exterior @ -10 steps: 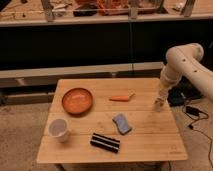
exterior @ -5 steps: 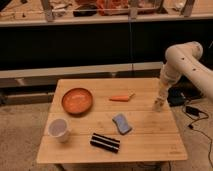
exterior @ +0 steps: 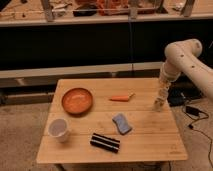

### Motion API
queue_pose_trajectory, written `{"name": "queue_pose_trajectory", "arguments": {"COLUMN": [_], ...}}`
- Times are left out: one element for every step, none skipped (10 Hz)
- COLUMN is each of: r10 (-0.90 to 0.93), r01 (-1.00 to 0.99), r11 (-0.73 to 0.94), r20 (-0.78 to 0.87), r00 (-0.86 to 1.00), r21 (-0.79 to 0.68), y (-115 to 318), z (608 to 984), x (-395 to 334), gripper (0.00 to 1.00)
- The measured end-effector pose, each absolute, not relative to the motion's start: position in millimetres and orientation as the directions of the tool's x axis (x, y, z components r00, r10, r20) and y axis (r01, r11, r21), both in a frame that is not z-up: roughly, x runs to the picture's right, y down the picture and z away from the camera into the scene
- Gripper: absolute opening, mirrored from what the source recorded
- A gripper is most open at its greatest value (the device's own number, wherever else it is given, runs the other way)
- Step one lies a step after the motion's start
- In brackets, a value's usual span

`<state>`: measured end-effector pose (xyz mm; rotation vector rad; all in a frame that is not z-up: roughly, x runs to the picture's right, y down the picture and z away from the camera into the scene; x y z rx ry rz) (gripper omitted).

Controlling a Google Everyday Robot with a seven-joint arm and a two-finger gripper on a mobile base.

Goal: Knock the bottle over

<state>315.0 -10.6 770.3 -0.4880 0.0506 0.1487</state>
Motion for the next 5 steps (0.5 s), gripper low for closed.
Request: {"name": "queue_pose_trajectory", "arguments": {"r10": [0.138,0.147,0.15,0.151,0.151], "r01": [-0.163,-0.173,-0.177,-0.178,-0.178], "r11": [0.87,0.867,0.866,0.865,0.864], "r20": [-0.086,-0.09,-0.094,-0.095,-0.096], "r00": [0.987,0.985,0.984,0.984,0.984], "r21": [-0.465,-0.467,-0.468,-0.469,-0.47], "y": [-12.5,-14.9,-16.6,-19.2,-21.1], "z": [771.1,771.7,771.9,771.6,771.3], "x": [316.9,319.5,321.2,320.3,319.9], "gripper": [0.69,0.75,0.79,0.8,0.8]}}
